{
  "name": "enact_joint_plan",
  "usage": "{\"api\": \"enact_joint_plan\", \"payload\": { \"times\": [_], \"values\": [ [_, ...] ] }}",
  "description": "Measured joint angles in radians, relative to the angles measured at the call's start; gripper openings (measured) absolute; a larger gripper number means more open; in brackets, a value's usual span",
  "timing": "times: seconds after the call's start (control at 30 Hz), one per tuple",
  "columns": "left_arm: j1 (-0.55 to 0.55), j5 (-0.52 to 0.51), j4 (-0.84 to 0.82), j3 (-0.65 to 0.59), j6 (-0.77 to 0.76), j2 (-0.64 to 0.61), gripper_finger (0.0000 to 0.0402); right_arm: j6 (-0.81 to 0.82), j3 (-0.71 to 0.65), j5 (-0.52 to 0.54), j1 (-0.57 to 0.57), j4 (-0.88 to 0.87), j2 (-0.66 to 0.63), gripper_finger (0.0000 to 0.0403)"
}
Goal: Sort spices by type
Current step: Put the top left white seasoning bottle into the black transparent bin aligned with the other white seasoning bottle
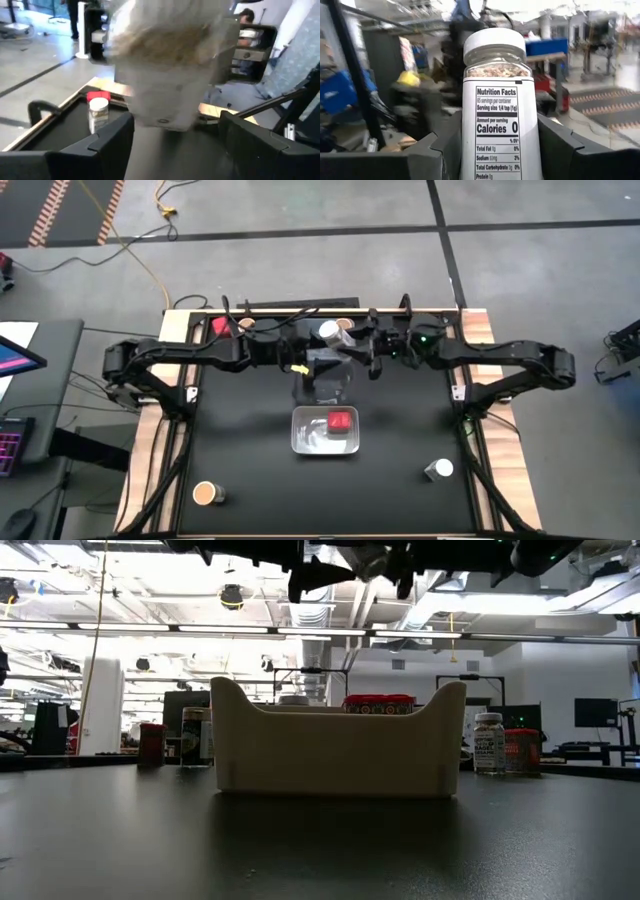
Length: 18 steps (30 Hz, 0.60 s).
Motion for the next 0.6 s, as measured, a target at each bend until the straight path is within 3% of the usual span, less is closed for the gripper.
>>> {"api": "enact_joint_plan", "payload": {
  "times": [0.6],
  "values": [
    [0.01, -0.027, 0.069, 0.0, 0.045, 0.002, 0.0279, 0.016, -0.001, -0.014, 0.016, 0.049, 0.001, 0.0217]
  ]
}}
